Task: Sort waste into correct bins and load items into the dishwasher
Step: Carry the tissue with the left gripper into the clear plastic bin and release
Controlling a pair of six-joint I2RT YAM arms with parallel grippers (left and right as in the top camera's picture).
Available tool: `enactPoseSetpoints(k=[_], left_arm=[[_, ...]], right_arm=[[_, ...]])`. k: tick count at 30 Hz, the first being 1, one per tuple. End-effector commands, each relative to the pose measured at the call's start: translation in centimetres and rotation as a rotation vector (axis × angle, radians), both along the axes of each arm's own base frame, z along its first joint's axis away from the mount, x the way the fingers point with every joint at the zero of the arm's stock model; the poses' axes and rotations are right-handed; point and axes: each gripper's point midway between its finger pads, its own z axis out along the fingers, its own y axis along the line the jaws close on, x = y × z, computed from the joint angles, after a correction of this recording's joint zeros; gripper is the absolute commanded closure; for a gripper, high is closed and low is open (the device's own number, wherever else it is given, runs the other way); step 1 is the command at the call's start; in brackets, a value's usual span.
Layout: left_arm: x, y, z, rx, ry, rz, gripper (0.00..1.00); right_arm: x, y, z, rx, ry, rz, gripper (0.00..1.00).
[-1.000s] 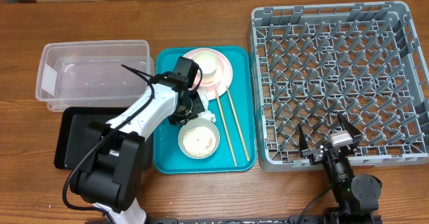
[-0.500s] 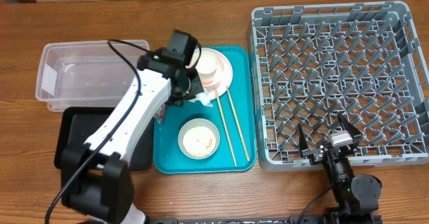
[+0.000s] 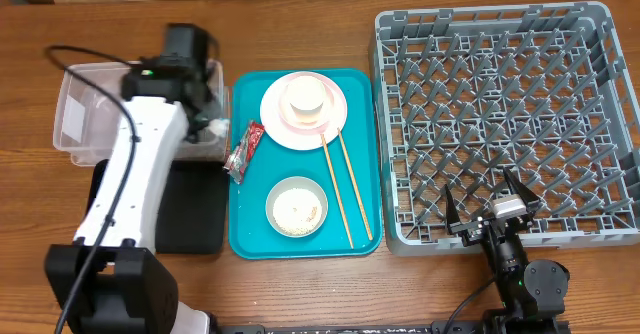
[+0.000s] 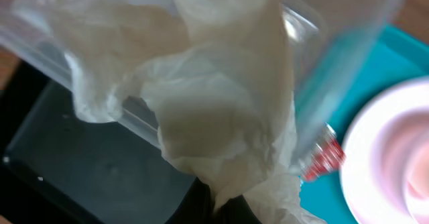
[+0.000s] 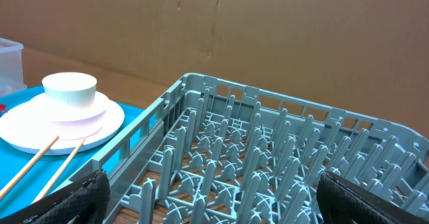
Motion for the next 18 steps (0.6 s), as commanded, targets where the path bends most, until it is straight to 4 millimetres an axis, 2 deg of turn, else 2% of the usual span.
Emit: enactPoseSetpoints(k=[1,8,13,18], left_arm=[[0.3,3.4,1.0,0.048,-0.036,0.074,0.95],[1.1,6.3,-0.4,0.050,-0.038,0.150,0.96],[2.9,8.0,-2.4,0.051,-0.052,0.186,0.93],[3.7,8.6,-5.2,0.061,-0.013,0.196,0.93]], right_arm=[[0.0,0.0,-0.2,0.004,-0.001,0.002,0.00],[0.0,0.0,-0.2,0.004,-0.001,0.002,0.00],[0.0,0.0,-0.2,0.004,-0.002,0.002,0.00],[0.0,0.0,-0.2,0.004,-0.002,0.002,0.00]])
